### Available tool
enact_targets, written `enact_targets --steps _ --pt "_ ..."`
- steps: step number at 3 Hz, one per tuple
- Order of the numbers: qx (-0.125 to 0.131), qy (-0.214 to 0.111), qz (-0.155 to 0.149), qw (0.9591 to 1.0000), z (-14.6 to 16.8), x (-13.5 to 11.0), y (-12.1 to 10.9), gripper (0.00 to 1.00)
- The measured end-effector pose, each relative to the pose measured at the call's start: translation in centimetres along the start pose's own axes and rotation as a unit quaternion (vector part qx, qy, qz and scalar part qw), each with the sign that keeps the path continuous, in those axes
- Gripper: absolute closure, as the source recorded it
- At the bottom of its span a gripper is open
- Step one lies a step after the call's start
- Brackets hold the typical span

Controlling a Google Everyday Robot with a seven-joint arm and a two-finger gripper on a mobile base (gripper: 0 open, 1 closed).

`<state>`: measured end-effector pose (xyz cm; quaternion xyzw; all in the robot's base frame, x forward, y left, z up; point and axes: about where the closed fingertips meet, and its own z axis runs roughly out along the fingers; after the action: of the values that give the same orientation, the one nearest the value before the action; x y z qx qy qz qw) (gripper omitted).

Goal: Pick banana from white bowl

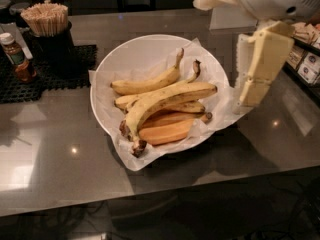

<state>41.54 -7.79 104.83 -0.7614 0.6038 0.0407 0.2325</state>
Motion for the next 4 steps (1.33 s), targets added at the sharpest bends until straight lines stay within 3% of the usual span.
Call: enact_targets --steps 2,4 --pt "-0.034 0.003 0.005 0.9994 4.9 -2.7 -2.2 0.0" --pt "-0.079 0.018 0.011 0.9966 9.9 -3.4 -2.3 0.0"
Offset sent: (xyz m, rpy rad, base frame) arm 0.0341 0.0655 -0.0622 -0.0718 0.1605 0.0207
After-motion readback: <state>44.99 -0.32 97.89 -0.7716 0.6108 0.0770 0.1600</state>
